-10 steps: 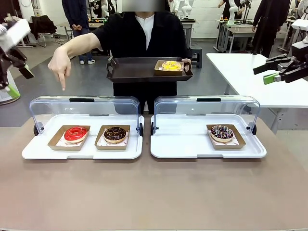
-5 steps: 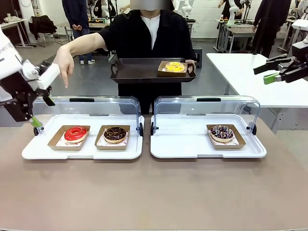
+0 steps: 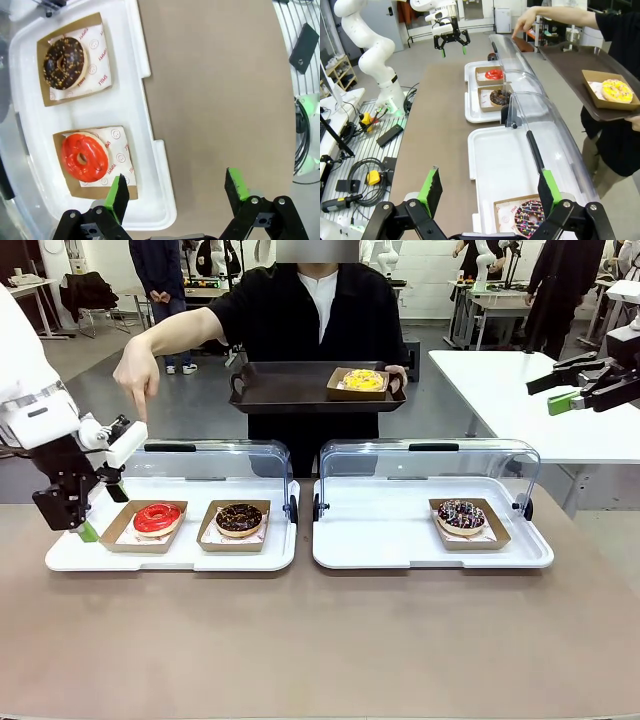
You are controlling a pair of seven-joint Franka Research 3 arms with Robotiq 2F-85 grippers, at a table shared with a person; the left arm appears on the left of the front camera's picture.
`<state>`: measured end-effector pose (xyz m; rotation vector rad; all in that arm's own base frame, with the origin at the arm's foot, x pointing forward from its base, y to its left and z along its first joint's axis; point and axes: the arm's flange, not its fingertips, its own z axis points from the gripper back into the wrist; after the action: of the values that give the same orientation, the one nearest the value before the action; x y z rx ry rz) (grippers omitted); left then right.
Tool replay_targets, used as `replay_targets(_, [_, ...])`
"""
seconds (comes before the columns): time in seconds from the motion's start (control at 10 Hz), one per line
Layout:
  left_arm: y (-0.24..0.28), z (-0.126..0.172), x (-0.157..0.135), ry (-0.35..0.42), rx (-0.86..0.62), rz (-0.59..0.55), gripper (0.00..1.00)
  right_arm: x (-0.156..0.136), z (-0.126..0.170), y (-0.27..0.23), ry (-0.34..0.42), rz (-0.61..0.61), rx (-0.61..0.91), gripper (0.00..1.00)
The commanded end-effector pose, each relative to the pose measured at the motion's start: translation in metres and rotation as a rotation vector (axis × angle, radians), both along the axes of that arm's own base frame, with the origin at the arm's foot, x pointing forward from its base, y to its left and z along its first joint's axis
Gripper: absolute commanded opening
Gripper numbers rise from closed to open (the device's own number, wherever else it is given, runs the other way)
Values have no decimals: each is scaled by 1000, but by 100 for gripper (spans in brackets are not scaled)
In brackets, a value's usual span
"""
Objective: Provide the desired donut to the person.
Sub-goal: Pick up and lift the Paper togo box containing the Donut pointed at by the person.
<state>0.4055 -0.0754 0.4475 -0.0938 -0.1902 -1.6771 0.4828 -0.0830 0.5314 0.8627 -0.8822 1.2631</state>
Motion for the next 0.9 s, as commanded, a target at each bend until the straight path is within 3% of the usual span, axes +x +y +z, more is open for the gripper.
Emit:
replay_targets(0.0, [8, -11, 17, -9, 47, 53, 100, -1, 0, 2, 5, 6, 3, 100])
replay_targets(0.4, [31, -45, 34, 22, 47, 110, 100, -1, 0, 2, 5, 6, 3, 100])
replay_targets(0.8, [22, -37, 25, 17, 31, 71, 100, -1, 0, 2, 5, 6, 3, 100])
